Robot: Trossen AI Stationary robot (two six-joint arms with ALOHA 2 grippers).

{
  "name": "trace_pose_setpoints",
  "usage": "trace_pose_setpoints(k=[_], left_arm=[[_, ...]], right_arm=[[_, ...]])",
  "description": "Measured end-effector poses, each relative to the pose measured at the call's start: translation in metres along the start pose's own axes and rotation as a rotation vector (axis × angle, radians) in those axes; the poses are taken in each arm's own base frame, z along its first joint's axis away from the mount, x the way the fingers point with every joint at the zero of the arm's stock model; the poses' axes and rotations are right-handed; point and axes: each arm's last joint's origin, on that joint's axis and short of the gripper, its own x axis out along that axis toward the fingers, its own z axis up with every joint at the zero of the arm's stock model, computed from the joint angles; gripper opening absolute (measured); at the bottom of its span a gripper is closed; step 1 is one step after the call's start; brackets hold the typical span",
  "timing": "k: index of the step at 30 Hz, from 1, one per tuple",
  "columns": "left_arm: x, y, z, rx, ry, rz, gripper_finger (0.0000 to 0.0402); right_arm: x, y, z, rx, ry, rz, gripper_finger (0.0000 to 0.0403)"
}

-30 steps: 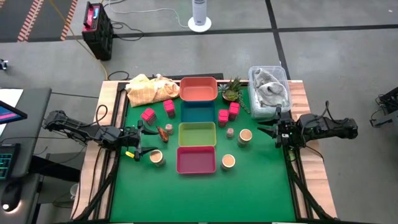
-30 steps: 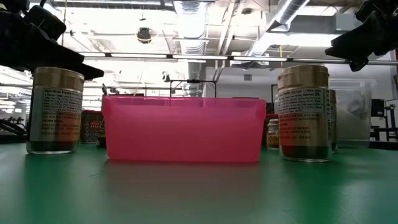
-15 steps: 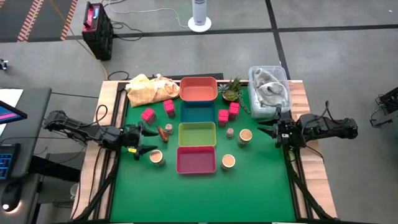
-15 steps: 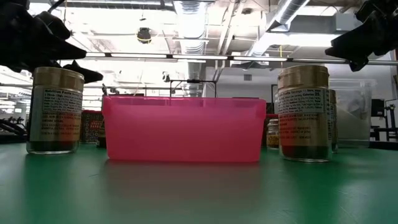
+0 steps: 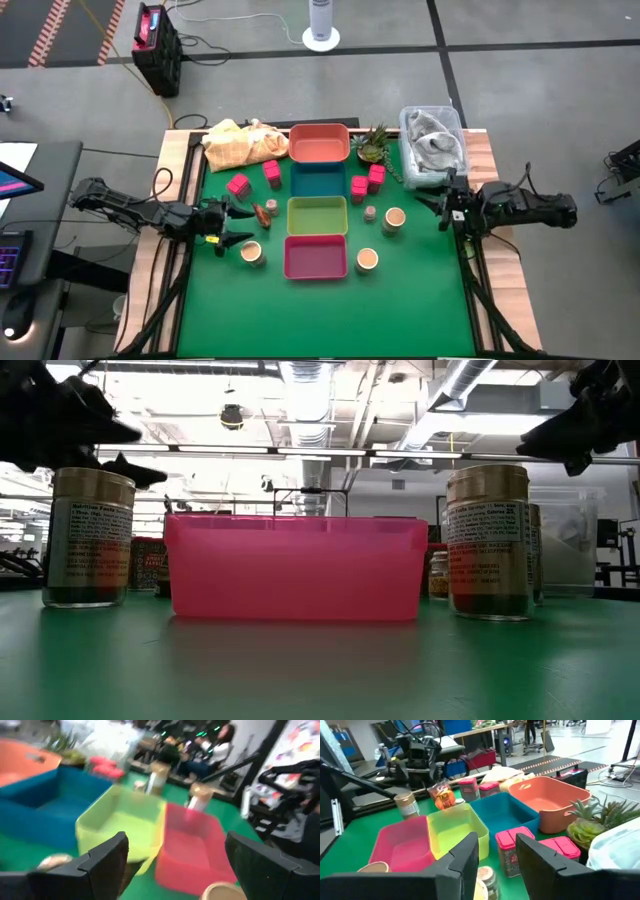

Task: Sort spices by type
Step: Put the orange seasoning pack into the yellow bin

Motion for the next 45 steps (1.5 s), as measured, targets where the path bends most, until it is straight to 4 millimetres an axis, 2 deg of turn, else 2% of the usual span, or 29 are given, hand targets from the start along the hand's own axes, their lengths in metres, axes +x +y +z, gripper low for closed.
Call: trace_pose_setpoints(k=[3, 7, 14, 19, 24, 28, 36, 41, 45], left_arm=[[-0.001, -0.003, 0.007, 0.051, -0.004, -0.009, 0.0315], [-0.005, -0.01, 0.034, 0.101, -0.09, -0.015, 0.0315], [-0.01, -0.015, 0.063, 0.156, -0.103, 0.092, 0.0315], [-0.01, -0.017, 0.072, 0.141, -0.031, 0.144, 0.0315], [-0.004, -0.016, 0.073, 0.161, 0.057, 0.289, 0.0315], [0.002, -0.018, 0.083, 0.15, 0.057, 0.408, 0.0315], [0.016, -0.018, 0.098, 0.11, 0.079, 0.496, 0.0315], [0.026, -0.018, 0.099, 0.054, 0.204, 0.425, 0.0315], [0.039, -0.022, 0.098, 0.07, 0.367, 0.338, 0.0315]], right_arm=[[0.001, 0.001, 0.004, 0.118, -0.032, 0.002, 0.0158], [0.001, 0.001, 0.013, 0.236, -0.12, 0.012, 0.0158], [0.001, 0.0, 0.017, 0.244, -0.161, -0.006, 0.0158], [0.001, -0.004, 0.018, 0.253, -0.193, -0.084, 0.0158], [0.002, -0.001, 0.021, 0.154, -0.199, 0.0, 0.0158], [0.002, -0.002, 0.024, 0.094, -0.234, -0.081, 0.0158], [0.003, -0.005, 0.025, 0.048, -0.237, -0.137, 0.0158], [0.008, 0.001, 0.022, 0.034, -0.182, -0.012, 0.0158], [0.022, 0.008, 0.017, -0.051, -0.084, 0.031, 0.0159]])
